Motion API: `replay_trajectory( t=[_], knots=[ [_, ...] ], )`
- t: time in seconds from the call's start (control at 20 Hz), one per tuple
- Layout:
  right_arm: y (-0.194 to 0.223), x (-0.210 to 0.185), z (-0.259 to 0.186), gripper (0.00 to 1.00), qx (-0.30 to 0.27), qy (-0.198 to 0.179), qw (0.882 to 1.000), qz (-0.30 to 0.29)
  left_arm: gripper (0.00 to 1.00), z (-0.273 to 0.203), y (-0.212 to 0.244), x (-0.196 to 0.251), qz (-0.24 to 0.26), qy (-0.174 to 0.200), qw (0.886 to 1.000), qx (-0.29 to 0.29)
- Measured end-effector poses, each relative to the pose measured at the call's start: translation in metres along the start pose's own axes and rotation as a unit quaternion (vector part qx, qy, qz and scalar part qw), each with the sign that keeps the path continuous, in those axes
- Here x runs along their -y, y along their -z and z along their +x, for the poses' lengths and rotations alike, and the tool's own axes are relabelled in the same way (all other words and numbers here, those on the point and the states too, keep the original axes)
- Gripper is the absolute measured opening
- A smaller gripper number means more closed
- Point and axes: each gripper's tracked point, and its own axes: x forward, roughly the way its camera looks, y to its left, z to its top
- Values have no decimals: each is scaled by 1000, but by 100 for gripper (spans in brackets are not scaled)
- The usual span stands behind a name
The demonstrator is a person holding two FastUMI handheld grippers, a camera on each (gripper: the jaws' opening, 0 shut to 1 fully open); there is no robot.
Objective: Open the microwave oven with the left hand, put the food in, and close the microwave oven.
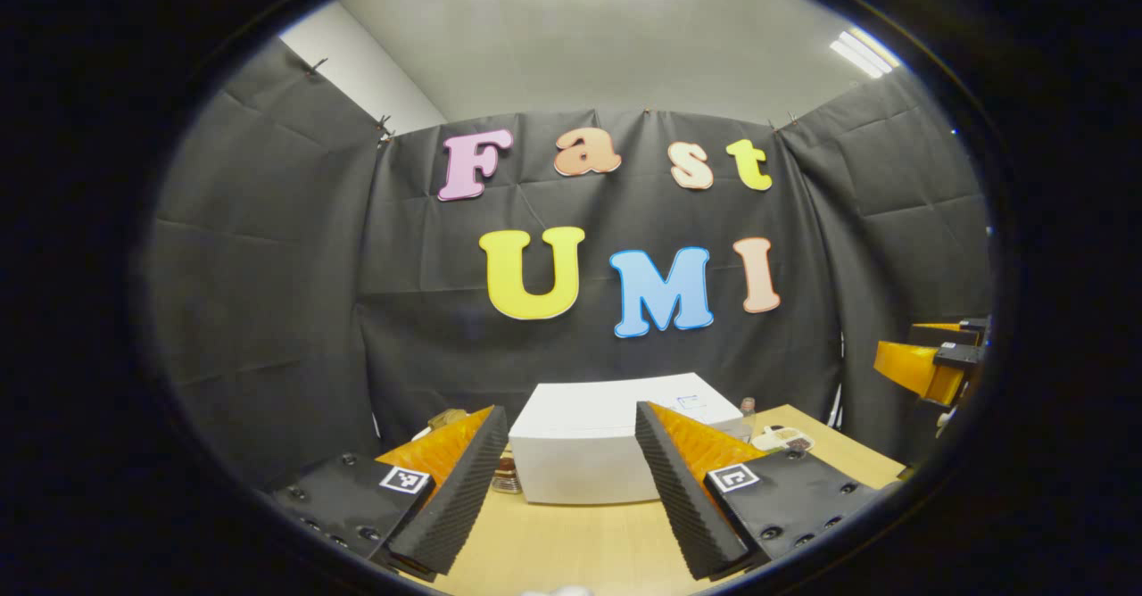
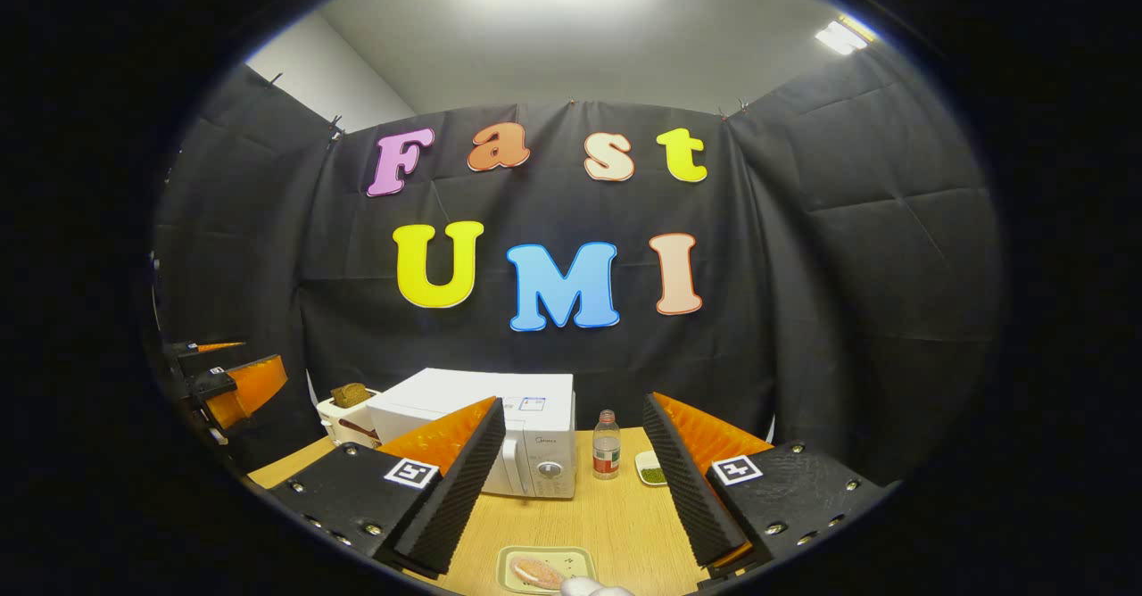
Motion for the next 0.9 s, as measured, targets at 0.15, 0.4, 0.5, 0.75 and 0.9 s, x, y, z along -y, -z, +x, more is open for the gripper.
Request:
replay_trajectory(
  t=[0.15, 0.4, 0.5, 0.75, 0.9],
  knots=[
    [-5, 5, -3, 95, 1, 5, 1000, 11, 96, 7, 16, 12, 2, 11, 1000, 0],
    [-15, 26, -11, 95, -12, 17, 999, 26, 99, 44, 86, 66, -5, 44, 999, -19],
    [-15, 38, -10, 95, -18, 22, 1000, 13, 98, 69, 129, 100, -18, 58, 997, -40],
    [-15, 70, -1, 95, -39, 35, 999, 3, 99, 132, 202, 179, -20, 75, 995, -65],
    [-10, 84, 8, 95, -45, 44, 998, -11, 97, 177, 239, 212, -15, 78, 994, -74]
  ],
)
